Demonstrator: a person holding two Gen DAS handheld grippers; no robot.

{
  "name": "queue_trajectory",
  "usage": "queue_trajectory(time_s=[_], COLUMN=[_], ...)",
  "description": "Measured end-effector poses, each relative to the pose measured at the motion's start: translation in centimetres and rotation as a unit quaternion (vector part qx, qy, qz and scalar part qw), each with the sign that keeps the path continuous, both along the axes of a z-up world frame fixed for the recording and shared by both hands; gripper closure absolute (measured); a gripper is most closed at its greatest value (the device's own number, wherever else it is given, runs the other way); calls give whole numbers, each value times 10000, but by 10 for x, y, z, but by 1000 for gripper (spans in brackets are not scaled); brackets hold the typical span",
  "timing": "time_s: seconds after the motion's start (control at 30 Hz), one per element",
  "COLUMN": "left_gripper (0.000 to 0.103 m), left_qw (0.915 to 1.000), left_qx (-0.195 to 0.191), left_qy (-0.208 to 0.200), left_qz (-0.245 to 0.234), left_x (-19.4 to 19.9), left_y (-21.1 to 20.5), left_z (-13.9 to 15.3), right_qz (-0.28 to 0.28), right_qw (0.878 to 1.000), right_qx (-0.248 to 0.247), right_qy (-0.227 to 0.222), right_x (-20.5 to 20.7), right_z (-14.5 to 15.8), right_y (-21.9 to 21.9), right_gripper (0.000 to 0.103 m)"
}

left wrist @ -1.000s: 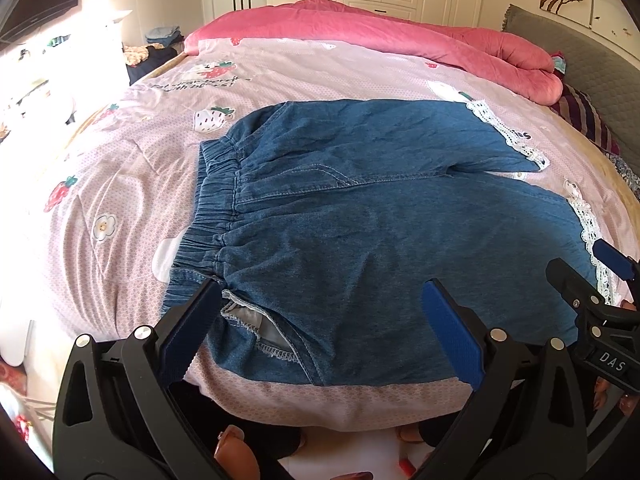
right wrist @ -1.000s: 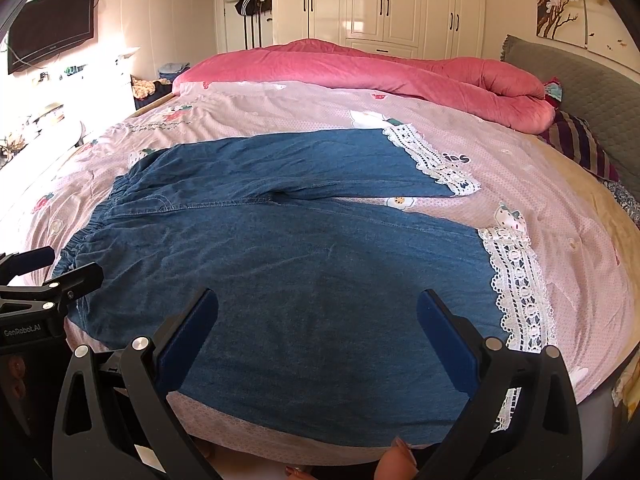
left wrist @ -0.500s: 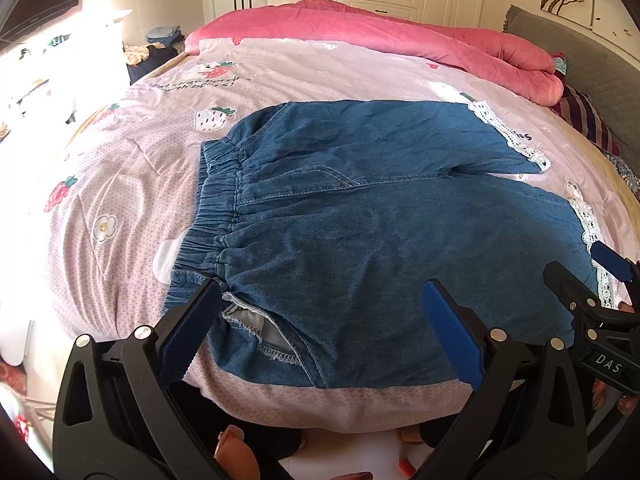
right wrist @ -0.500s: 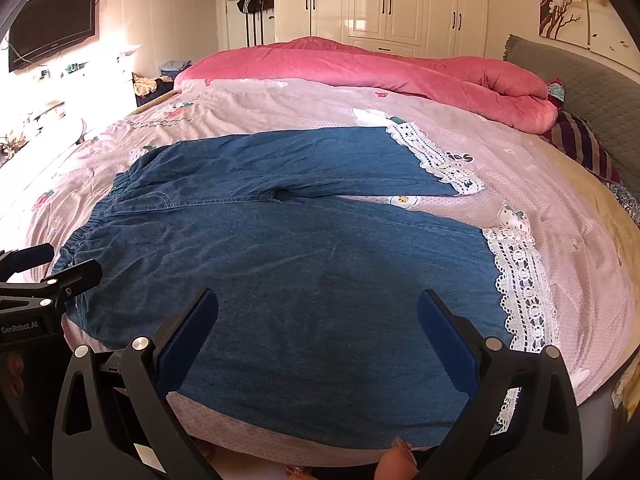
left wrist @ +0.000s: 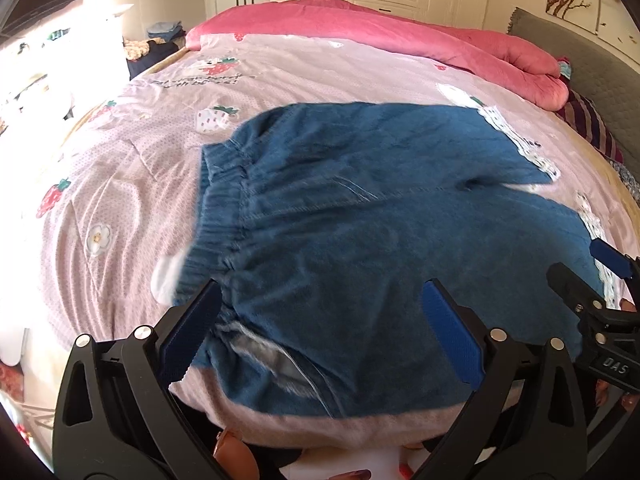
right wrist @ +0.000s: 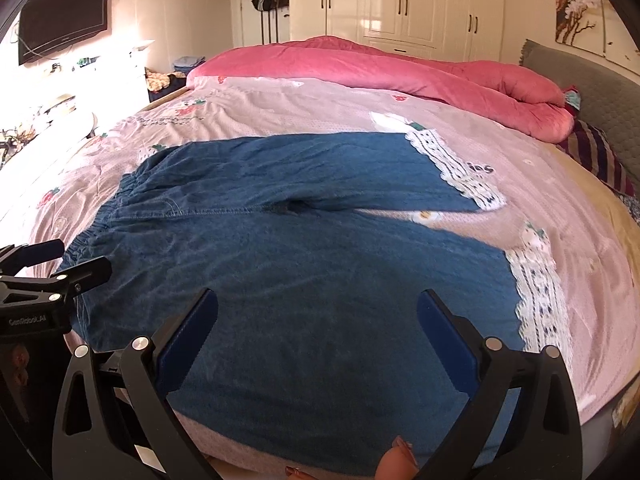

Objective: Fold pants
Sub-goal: 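Grasp the elastic waistband with the left gripper while the right gripper grasps the waistband edge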

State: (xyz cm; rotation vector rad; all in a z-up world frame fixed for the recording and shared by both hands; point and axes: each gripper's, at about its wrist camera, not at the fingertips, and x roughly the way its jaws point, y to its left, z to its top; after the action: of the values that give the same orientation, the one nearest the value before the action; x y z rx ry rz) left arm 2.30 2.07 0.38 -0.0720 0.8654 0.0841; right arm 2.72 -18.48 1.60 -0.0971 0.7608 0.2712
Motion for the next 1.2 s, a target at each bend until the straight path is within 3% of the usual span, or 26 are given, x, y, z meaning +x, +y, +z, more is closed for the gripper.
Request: queue_trajectory(time_s=[0.13,0.4,0.6,0.77,0.83,0.9,0.93,0.97,1.0,1.2], left_gripper=[9,9,10,49,53,66,76,98,98,99], left_qw=[10000,9984,9985,9990,9987,9978,9977,9976,9974,9977], left_qx=[-45,430,412,195,245,419,430,145,-44,-73], left_qy=[68,190,271,396,382,427,425,426,417,-35], left_qz=[24,309,254,-70,-252,-299,-319,-519,-580,-668], left_x=[19,84,135,161,169,177,180,182,182,163], left_y=[18,74,109,112,106,103,104,105,107,107], left_z=[0,-4,-14,-23,-26,-32,-35,-37,-38,-21], right_qz=[153,777,1089,1416,1679,2001,2174,2286,2473,3131], right_qw=[9997,9966,9927,9882,9839,9774,9729,9696,9637,9353], right_qx=[76,37,239,24,-284,-508,-640,-741,-903,-1578], right_qy=[159,284,461,589,542,452,460,467,437,483], right_x=[20,81,135,174,186,195,201,206,213,246], right_z=[1,8,11,6,5,5,3,2,-1,-19], right_y=[6,28,44,65,82,99,108,115,127,171], right_gripper=[4,4,4,4,4,4,4,4,4,4])
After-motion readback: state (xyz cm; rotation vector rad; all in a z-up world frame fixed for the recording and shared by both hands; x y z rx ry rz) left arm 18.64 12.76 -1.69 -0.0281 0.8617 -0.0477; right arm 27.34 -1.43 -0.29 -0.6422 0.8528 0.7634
